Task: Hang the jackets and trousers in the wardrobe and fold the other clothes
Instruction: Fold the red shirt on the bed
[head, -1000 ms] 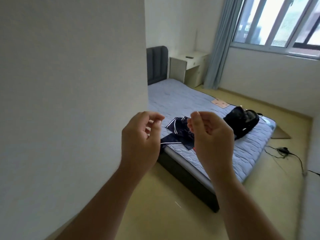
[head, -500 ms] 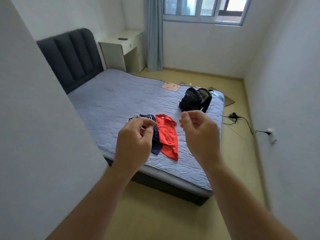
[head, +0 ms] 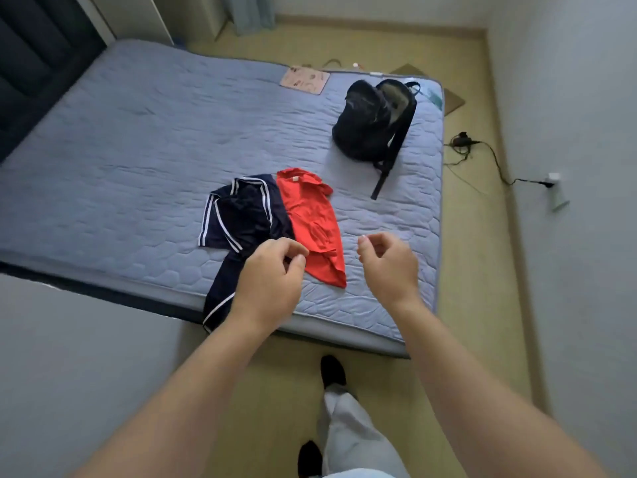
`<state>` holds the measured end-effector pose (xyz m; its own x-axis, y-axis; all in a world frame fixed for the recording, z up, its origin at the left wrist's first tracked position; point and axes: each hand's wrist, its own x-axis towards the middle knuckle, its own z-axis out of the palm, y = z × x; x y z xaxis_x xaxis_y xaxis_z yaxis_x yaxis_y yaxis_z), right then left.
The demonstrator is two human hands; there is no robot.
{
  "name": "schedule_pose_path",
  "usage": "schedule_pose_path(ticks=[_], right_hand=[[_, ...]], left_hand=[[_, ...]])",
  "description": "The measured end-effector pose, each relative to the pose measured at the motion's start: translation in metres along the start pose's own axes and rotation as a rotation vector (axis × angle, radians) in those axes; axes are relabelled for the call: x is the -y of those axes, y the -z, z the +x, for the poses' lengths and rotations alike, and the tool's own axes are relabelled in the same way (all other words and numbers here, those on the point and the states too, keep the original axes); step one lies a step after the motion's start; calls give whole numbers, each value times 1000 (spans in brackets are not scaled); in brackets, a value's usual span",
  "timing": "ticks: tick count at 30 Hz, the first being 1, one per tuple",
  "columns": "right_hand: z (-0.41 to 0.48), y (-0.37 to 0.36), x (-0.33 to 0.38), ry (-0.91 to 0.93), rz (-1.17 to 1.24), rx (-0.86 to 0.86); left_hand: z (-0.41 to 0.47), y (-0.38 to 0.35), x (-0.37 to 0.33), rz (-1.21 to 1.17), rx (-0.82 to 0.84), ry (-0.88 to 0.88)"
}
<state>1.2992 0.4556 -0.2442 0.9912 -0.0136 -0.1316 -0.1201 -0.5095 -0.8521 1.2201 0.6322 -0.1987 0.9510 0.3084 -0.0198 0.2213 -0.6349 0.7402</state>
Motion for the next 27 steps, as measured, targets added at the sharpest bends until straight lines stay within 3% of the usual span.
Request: schedule_pose_path(ticks=[4, 8, 17, 24, 27], right_hand=[[73, -66, -81, -216, -123, 86], [131, -141, -161, -365, -280, 310], [192, -260, -293, -412, -574, 710], [227, -304, -336, -426, -727, 826], [234, -303, -328, -493, -593, 603]], left_hand=[[60, -43, 41, 32, 134, 95], [109, -85, 93, 77, 232, 168], [140, -162, 195, 100, 372, 370], [143, -190, 237, 103, 428, 430], [145, -192, 242, 100, 437, 433]])
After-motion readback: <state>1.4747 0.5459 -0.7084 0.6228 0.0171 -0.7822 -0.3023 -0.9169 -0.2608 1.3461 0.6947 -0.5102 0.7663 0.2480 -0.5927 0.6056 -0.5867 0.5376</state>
